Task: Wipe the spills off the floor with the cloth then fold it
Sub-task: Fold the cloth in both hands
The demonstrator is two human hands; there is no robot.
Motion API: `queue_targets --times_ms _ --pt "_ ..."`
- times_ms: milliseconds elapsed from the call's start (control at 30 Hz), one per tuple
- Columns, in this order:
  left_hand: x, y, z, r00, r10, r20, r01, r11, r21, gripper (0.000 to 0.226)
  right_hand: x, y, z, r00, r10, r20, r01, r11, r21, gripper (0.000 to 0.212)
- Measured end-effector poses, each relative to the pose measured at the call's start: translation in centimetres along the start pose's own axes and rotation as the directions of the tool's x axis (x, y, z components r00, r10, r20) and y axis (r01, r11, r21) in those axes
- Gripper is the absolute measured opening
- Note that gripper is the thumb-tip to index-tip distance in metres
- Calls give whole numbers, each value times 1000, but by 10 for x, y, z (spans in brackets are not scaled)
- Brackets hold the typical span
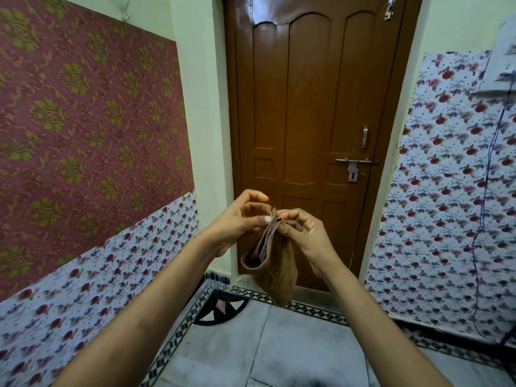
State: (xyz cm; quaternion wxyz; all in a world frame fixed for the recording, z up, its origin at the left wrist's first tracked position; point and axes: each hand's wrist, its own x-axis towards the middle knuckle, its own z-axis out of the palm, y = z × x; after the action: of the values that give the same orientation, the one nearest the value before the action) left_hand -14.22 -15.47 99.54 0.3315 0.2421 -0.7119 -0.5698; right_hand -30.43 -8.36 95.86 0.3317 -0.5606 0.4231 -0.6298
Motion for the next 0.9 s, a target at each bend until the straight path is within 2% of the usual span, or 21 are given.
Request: queue_targets --times_ms 100,200,367,433,500,600,700,800,867,900 --pt "1 -2 4 999 -26 -31 26 1000 -8 16 1 2 -3 995 68 67 -67 998 -15 6" --pt "-1 -5 7 999 -24 -24 25 997 74 11 -1 10 -7 988 100 119 -93 994 -58 4" --pt "-10 -8 6 993 -111 32 102 971 216 26 -6 21 -14 995 101 8 -101 995 -24 6" --pt "-12 -9 8 976 -202 86 165 932 324 40 -8 21 -14 996 86 -7 -86 996 -29 8" --pt "-11 -10 12 966 -246 84 189 887 422 47 -8 20 -12 998 70 0 -70 996 -51 10" --pt "-7 -10 16 974 -218 55 162 847 507 21 -8 21 -9 998 42 -38 -45 996 -83 13" --pt "-2 -9 19 985 -169 42 122 841 527 17 -9 20 -12 993 35 -114 -40 999 -35 11" --pt "7 -6 25 999 16 40 -40 687 726 11 -8 18 -20 993 104 -52 -98 989 113 36" --pt "15 -2 31 990 124 63 -122 561 819 9 -9 21 -23 984 172 47 -175 981 83 50" --pt "17 0 32 984 157 78 -148 504 851 14 -10 23 -21 975 206 80 -210 976 48 46"
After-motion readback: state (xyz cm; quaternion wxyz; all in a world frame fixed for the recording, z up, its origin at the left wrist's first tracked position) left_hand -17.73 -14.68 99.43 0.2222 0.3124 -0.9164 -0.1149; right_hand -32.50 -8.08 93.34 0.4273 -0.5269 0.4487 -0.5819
